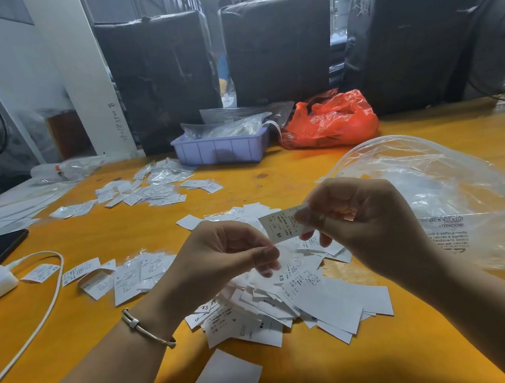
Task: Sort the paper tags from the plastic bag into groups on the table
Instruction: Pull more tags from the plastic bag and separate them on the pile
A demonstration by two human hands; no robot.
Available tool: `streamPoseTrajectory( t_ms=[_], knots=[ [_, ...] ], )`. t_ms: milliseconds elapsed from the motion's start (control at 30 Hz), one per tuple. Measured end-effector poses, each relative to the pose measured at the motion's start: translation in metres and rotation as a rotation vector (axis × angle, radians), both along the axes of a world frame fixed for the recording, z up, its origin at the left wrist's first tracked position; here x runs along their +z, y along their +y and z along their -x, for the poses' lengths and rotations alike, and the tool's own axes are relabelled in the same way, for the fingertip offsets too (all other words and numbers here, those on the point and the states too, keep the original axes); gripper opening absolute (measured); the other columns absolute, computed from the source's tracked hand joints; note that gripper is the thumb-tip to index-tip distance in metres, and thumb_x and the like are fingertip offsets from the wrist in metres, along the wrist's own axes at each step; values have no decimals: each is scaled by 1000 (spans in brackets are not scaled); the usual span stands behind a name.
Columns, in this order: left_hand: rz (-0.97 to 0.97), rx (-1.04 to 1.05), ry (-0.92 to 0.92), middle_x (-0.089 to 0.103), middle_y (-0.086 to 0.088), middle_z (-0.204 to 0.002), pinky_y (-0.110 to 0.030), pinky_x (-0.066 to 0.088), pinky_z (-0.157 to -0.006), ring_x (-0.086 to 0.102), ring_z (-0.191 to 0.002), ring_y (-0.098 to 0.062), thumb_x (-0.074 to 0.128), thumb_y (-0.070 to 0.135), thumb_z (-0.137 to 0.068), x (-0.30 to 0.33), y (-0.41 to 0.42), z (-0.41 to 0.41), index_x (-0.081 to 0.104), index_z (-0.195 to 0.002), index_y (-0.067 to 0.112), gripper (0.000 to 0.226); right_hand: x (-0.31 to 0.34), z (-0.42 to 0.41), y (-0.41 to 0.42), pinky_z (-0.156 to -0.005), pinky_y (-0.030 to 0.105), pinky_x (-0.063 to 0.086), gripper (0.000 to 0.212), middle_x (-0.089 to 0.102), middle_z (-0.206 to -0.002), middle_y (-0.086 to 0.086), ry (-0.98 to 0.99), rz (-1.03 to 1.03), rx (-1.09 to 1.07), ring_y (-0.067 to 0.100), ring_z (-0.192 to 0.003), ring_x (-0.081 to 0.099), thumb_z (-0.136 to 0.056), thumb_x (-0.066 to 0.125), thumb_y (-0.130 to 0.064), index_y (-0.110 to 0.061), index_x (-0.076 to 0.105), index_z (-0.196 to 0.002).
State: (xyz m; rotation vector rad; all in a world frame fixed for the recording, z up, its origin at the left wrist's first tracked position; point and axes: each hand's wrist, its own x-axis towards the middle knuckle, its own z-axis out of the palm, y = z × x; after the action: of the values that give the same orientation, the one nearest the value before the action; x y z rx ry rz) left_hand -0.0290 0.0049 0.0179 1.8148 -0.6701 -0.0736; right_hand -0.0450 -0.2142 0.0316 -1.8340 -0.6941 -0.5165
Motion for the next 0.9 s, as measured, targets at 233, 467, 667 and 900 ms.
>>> streamPoseTrajectory(
  t_ms=[233,467,667,900],
  knots=[
    [-20,46,-17,77,-3,-78,-17,50,-61,72,-68,-16,71,27,-79,0,-1,-1,76,-82,12,16,-2,-3,-3,-48,17,48,11,73,-68,2,69,43,62,8,-50,62,-83,70,-9,0,70,-76],
    [-28,51,-20,76,-2,-75,-14,49,-61,71,-67,-15,72,24,-79,-2,-2,-2,76,-88,3,24,-6,-8,-6,-47,30,52,6,69,-63,7,144,161,75,22,-51,62,-84,70,-5,-4,71,-77],
    [-33,52,-39,77,-6,-81,-21,53,-62,73,-71,-20,70,24,-83,-1,-1,-3,75,-89,6,19,2,-6,-13,-50,20,51,22,70,-65,3,12,-120,-126,9,-52,63,-89,63,-2,-15,68,-107],
    [42,51,-86,77,-8,-80,-17,52,-63,73,-70,-19,72,18,-81,0,-3,0,74,-88,6,15,0,-4,-4,-60,38,55,20,70,-71,-6,111,104,-93,17,-63,63,-87,63,-10,-27,74,-85]
  ],
)
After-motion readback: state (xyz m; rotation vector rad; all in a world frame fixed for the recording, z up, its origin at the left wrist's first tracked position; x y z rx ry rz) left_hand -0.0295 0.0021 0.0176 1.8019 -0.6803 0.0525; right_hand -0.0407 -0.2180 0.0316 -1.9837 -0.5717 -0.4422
